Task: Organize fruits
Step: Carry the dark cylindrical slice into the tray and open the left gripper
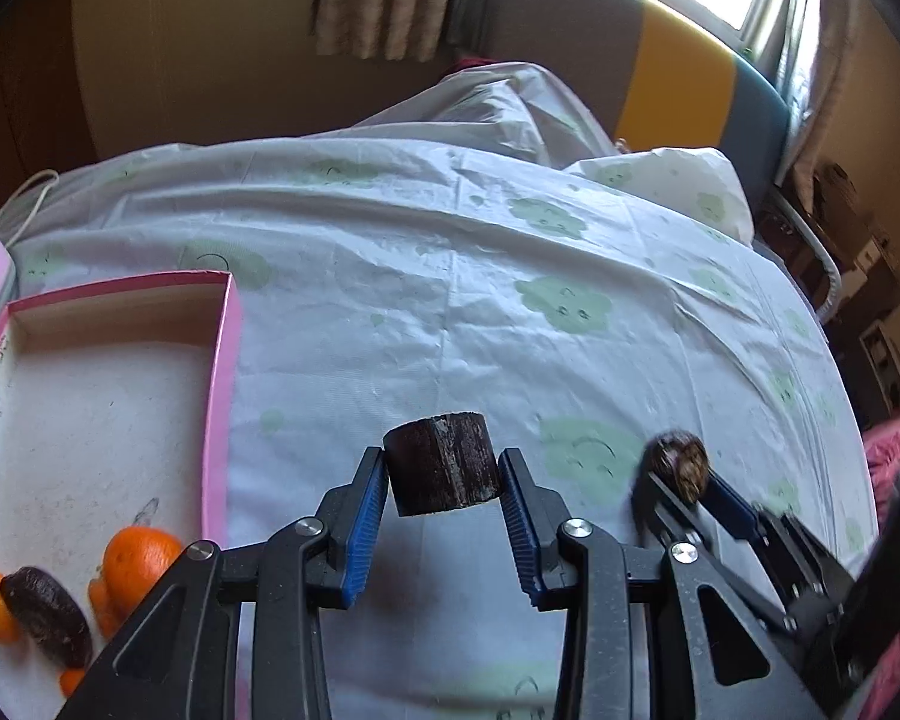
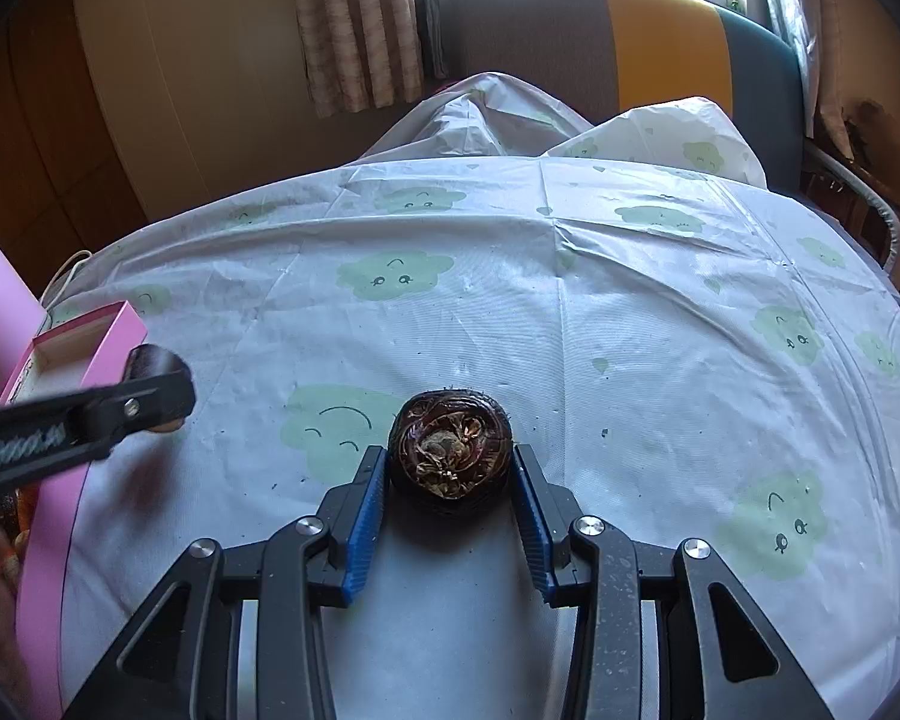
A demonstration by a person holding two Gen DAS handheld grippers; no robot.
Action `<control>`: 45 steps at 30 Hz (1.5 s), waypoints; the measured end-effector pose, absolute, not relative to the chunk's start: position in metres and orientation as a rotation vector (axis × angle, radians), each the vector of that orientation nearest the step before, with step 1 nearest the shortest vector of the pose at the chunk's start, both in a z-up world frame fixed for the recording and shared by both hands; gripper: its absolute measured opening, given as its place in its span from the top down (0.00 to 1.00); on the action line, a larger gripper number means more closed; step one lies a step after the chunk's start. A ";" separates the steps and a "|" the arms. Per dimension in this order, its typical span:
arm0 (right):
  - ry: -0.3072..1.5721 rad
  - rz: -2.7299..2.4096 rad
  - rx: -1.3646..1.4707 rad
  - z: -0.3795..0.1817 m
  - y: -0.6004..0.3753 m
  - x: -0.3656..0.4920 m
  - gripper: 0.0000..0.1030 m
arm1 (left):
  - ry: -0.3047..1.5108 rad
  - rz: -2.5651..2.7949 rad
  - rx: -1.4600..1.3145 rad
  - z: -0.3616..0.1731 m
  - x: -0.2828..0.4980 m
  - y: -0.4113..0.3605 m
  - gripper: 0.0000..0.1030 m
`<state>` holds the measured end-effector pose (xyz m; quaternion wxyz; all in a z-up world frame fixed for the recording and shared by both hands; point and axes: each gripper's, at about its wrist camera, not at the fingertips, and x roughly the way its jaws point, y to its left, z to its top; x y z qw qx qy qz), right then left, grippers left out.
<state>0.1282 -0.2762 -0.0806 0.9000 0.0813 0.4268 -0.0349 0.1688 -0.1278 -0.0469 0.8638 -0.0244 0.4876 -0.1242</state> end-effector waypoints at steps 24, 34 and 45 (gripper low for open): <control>0.865 -0.107 0.179 -0.075 -0.297 0.077 0.60 | 0.976 -0.371 0.110 -0.063 0.067 -0.145 0.63; 0.864 -0.110 0.169 -0.080 -0.296 0.077 0.60 | 0.924 -0.395 0.118 -0.045 0.060 -0.144 0.63; 0.864 -0.118 0.149 -0.080 -0.293 0.078 0.60 | 0.797 -0.291 0.052 0.008 0.049 -0.084 0.63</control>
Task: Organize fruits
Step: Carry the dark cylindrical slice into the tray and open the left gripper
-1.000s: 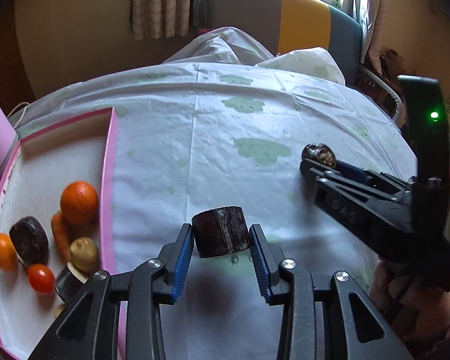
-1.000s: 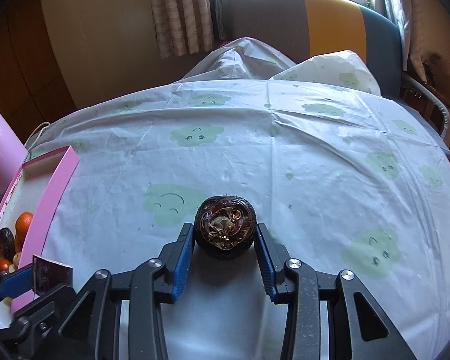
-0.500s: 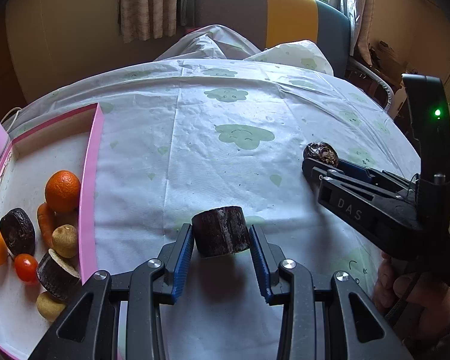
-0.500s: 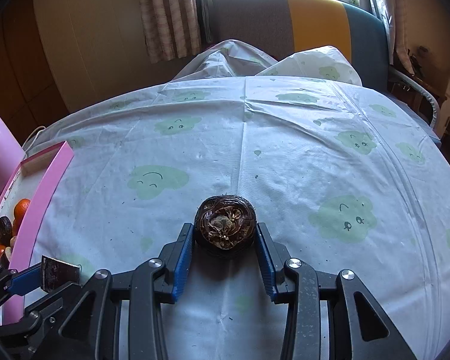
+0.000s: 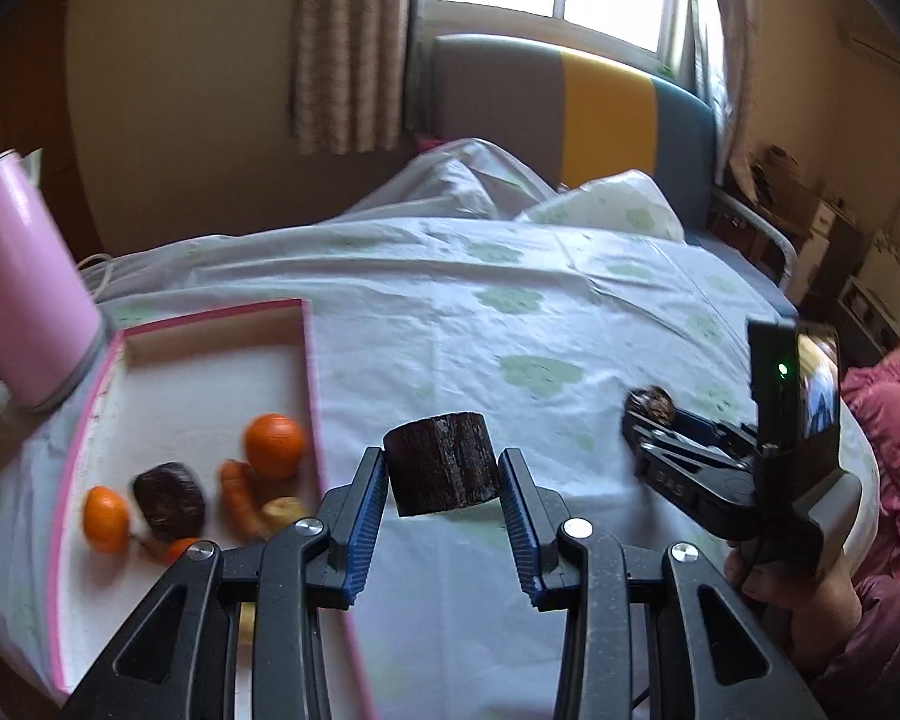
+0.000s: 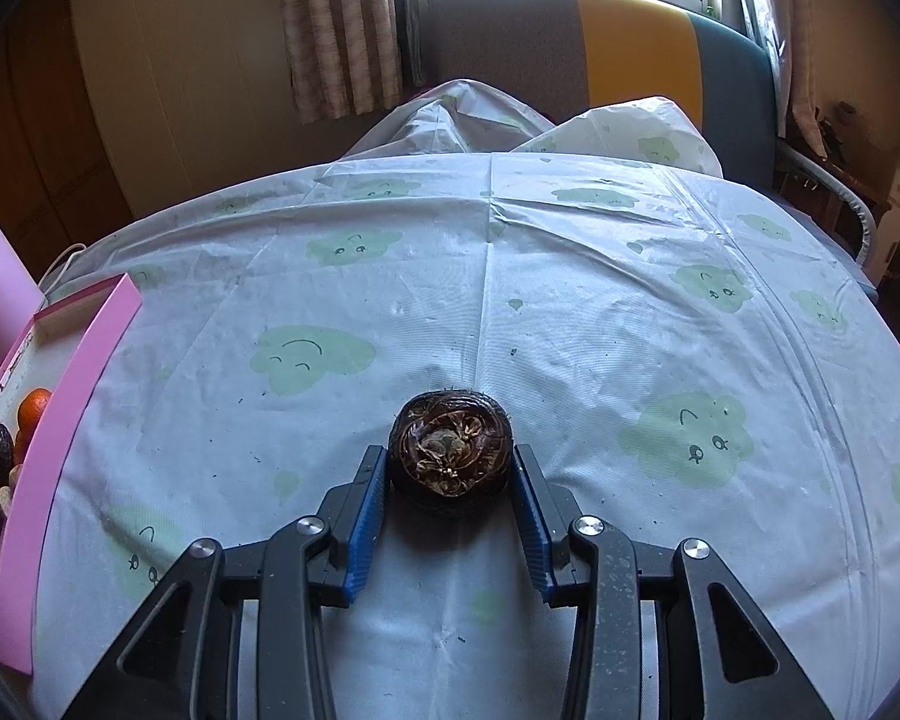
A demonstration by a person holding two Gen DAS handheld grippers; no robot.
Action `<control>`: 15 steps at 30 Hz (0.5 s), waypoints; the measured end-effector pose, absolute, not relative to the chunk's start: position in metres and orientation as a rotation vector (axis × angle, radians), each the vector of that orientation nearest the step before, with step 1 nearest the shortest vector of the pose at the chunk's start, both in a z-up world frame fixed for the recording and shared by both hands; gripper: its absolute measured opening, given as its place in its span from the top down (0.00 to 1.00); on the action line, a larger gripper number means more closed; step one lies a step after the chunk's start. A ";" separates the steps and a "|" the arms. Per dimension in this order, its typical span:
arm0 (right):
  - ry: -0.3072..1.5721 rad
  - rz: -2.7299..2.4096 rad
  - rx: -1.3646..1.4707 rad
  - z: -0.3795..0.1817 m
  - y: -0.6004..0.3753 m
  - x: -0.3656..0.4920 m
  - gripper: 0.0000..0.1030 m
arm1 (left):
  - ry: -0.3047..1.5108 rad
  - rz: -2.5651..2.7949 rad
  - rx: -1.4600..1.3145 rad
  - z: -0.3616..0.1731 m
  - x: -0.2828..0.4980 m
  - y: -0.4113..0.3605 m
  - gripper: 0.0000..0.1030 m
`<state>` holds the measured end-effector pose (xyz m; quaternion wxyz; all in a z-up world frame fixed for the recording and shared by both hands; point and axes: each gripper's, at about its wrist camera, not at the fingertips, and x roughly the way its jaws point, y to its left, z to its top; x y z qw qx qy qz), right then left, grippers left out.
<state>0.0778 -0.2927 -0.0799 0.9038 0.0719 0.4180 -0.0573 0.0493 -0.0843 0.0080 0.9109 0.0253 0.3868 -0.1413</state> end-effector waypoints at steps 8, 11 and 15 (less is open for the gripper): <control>0.871 -0.129 0.121 -0.080 -0.289 0.079 0.60 | 0.817 -0.085 -0.025 -0.003 0.048 -0.003 0.63; 0.875 -0.133 0.110 -0.080 -0.288 0.079 0.60 | 0.841 -0.024 -0.045 -0.015 0.047 0.020 0.63; 0.878 -0.137 0.099 -0.080 -0.287 0.080 0.60 | 0.866 0.038 -0.070 -0.027 0.047 0.042 0.63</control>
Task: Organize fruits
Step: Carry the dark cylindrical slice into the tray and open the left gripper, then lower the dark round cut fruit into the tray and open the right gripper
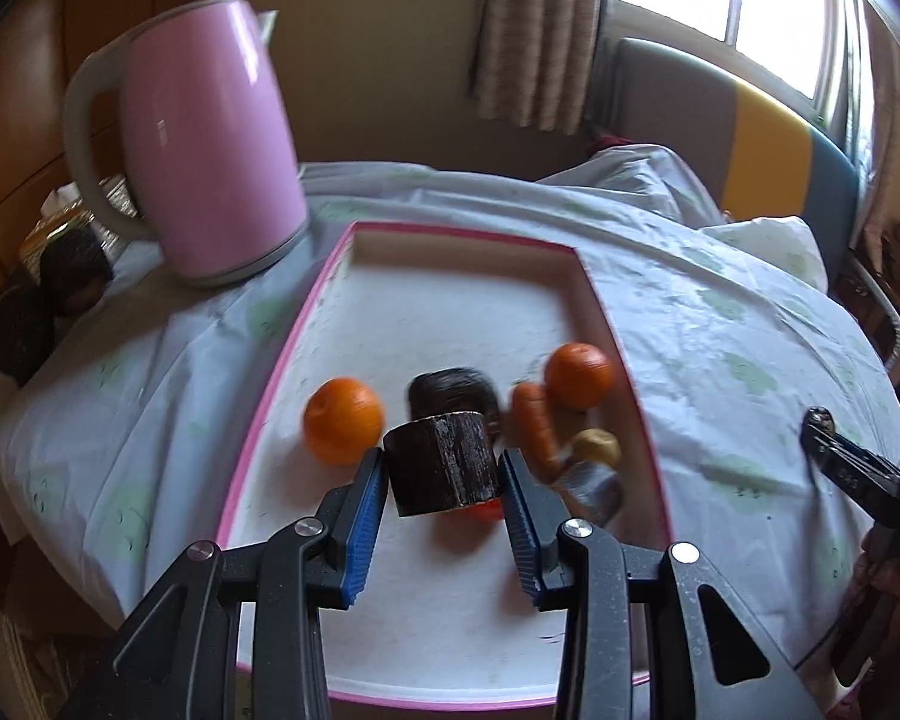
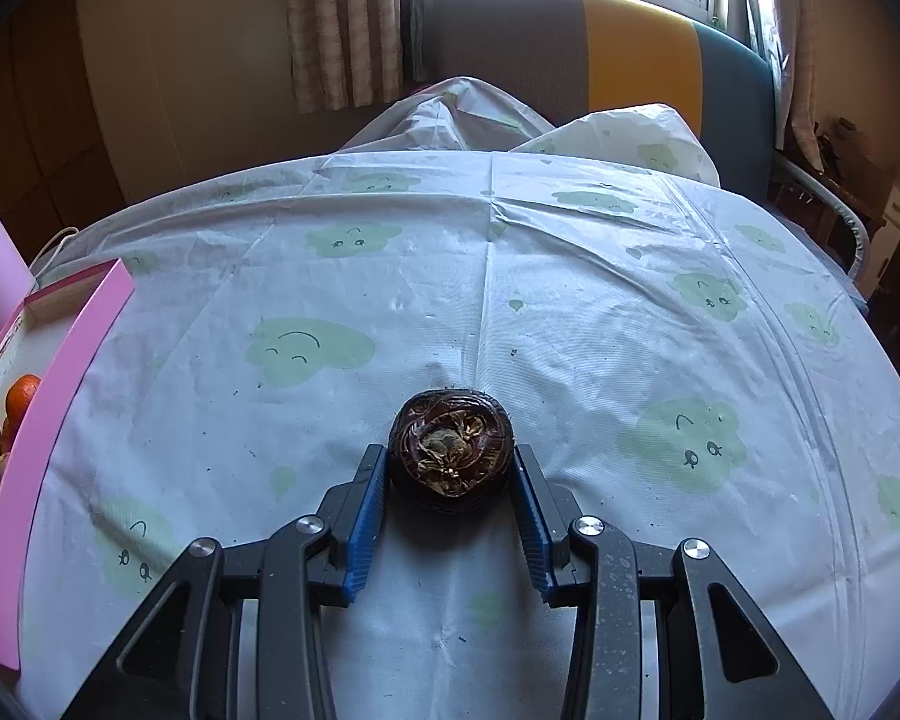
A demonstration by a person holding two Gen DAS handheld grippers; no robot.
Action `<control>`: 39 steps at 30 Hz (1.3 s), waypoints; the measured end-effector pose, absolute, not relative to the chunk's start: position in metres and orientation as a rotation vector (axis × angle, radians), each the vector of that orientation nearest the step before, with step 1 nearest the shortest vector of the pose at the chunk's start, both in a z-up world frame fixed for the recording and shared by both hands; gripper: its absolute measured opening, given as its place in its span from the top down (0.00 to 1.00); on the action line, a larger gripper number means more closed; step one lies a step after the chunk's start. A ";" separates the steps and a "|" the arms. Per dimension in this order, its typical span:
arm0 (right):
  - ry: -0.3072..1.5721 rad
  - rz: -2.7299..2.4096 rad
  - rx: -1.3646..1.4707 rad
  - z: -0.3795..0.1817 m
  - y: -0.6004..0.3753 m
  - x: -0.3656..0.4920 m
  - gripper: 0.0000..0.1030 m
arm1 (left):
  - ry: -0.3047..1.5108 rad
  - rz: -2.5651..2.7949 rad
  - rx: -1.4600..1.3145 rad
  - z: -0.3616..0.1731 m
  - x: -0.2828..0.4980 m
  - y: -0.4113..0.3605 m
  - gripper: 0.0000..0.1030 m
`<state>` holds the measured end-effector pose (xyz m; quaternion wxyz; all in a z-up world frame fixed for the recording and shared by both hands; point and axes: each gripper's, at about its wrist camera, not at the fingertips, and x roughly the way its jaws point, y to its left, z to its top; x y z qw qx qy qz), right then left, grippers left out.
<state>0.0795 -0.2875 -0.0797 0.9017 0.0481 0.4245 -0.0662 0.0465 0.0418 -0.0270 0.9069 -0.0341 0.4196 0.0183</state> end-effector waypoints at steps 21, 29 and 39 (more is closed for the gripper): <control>0.856 -0.055 0.090 -0.057 -0.265 0.079 0.61 | 0.839 0.074 -0.128 -0.020 0.037 0.059 0.62; 0.826 0.226 0.050 -0.025 -0.181 0.080 0.61 | 0.818 0.086 -0.137 -0.013 0.032 0.064 0.61; 0.845 0.501 -0.097 -0.021 -0.069 0.079 0.61 | 0.810 0.121 -0.163 -0.009 0.026 0.079 0.61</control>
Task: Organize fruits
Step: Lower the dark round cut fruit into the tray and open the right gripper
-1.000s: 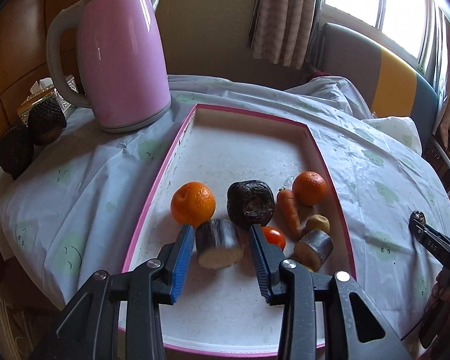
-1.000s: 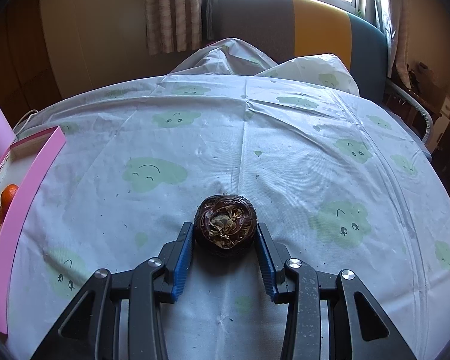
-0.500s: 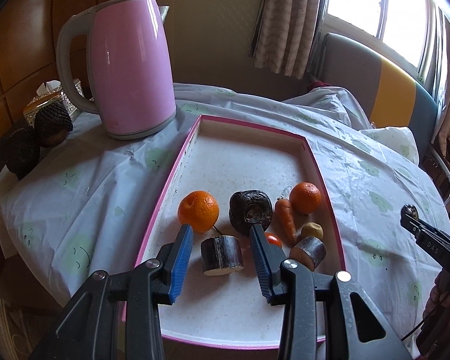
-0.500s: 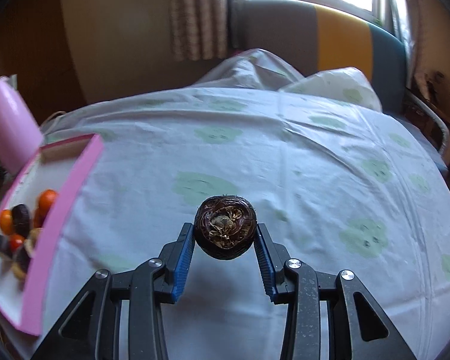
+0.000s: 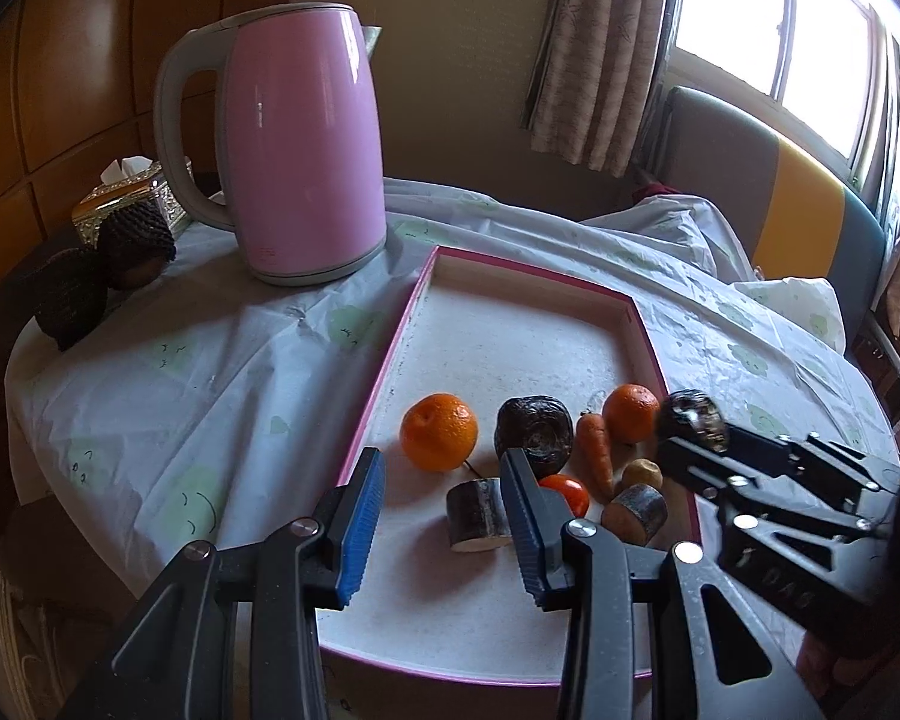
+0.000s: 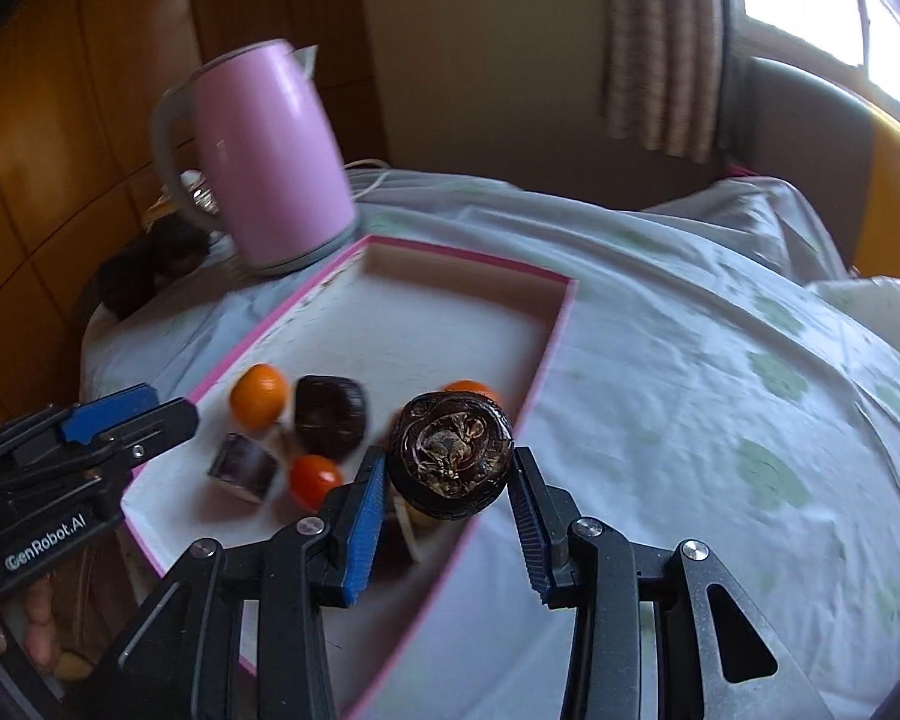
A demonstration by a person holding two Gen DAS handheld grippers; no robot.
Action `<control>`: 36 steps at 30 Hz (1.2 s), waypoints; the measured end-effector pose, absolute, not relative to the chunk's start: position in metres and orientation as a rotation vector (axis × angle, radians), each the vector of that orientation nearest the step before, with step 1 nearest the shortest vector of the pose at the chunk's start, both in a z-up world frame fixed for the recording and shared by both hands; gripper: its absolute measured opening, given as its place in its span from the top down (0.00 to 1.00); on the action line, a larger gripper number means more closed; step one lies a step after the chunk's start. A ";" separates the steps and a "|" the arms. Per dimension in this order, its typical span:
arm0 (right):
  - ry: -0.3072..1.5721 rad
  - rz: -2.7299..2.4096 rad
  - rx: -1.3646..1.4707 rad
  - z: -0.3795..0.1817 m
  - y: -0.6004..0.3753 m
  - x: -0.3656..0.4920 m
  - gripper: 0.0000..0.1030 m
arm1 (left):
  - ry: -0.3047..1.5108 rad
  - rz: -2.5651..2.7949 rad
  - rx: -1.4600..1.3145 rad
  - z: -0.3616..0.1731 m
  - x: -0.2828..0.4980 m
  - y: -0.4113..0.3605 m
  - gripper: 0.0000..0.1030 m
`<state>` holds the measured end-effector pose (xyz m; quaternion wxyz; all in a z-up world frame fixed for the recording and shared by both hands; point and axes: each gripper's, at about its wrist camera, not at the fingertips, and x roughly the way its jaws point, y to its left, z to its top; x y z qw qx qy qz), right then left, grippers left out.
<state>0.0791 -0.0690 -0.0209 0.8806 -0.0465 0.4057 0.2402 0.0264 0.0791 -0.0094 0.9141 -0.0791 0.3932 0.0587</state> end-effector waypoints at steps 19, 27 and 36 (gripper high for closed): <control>0.925 0.551 -0.048 -0.043 -0.034 0.090 0.39 | 0.802 0.182 -0.186 -0.008 0.024 0.097 0.56; 0.838 0.495 -0.017 -0.021 -0.048 0.071 0.31 | 0.768 0.195 -0.173 0.002 0.017 0.095 0.55; 0.741 0.376 -0.005 -0.006 -0.068 0.046 0.21 | 0.719 0.171 -0.133 0.014 0.001 0.078 0.44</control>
